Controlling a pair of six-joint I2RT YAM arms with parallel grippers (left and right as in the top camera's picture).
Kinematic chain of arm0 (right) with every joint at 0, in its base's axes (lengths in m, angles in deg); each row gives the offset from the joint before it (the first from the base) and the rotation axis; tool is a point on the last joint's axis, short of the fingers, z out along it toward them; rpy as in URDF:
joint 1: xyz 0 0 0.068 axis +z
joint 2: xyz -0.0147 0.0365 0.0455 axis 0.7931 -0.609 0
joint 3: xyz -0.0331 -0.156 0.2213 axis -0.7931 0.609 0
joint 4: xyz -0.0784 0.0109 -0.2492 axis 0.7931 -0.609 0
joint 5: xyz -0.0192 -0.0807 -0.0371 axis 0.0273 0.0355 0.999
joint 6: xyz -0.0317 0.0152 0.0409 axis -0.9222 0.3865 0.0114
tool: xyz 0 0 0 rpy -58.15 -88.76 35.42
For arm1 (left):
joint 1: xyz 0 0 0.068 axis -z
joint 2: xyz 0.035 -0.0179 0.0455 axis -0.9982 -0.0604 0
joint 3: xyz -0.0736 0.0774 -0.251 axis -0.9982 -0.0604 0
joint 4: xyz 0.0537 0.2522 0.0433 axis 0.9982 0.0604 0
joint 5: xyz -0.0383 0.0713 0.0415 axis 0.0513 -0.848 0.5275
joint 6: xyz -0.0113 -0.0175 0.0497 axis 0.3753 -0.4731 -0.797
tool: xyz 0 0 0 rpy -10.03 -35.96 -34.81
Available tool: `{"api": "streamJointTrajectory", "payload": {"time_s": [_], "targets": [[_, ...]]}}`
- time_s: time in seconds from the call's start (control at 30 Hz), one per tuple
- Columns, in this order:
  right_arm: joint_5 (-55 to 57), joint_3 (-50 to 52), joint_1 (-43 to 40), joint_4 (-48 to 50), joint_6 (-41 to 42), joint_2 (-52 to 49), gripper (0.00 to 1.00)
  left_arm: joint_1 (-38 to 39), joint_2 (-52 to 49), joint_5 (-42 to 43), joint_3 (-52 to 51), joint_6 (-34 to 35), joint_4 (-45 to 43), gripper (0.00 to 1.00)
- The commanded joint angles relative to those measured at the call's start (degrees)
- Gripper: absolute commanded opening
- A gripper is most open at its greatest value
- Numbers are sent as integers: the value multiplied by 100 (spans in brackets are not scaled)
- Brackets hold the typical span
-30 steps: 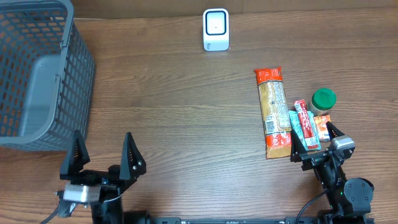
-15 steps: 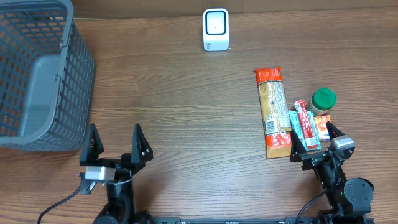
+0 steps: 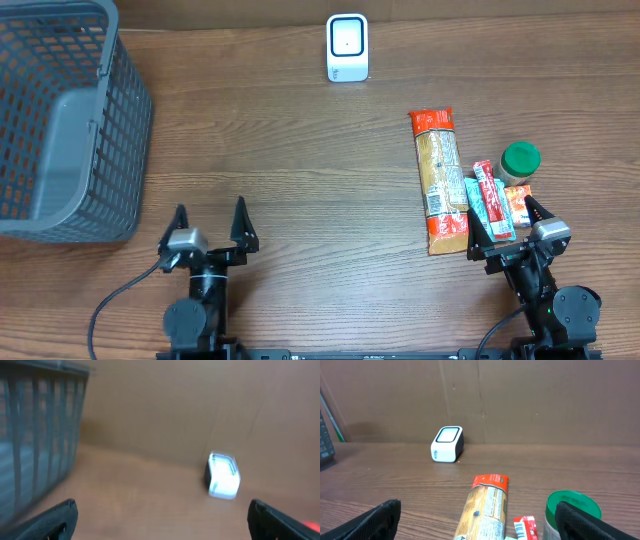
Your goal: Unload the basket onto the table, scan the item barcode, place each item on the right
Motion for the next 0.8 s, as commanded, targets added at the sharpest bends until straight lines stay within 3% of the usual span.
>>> {"api": "streamJointTrajectory", "payload": {"time_s": [0.0, 0.23, 0.77], "targets": [[-11, 59, -26, 26, -22, 63, 100, 7, 66, -74, -20, -256, 492, 100], [-11, 59, -26, 26, -22, 63, 100, 7, 66, 13, -20, -1019, 597, 100], [-11, 59, -26, 26, -22, 63, 100, 7, 61, 7, -20, -1119, 595, 99]]}}
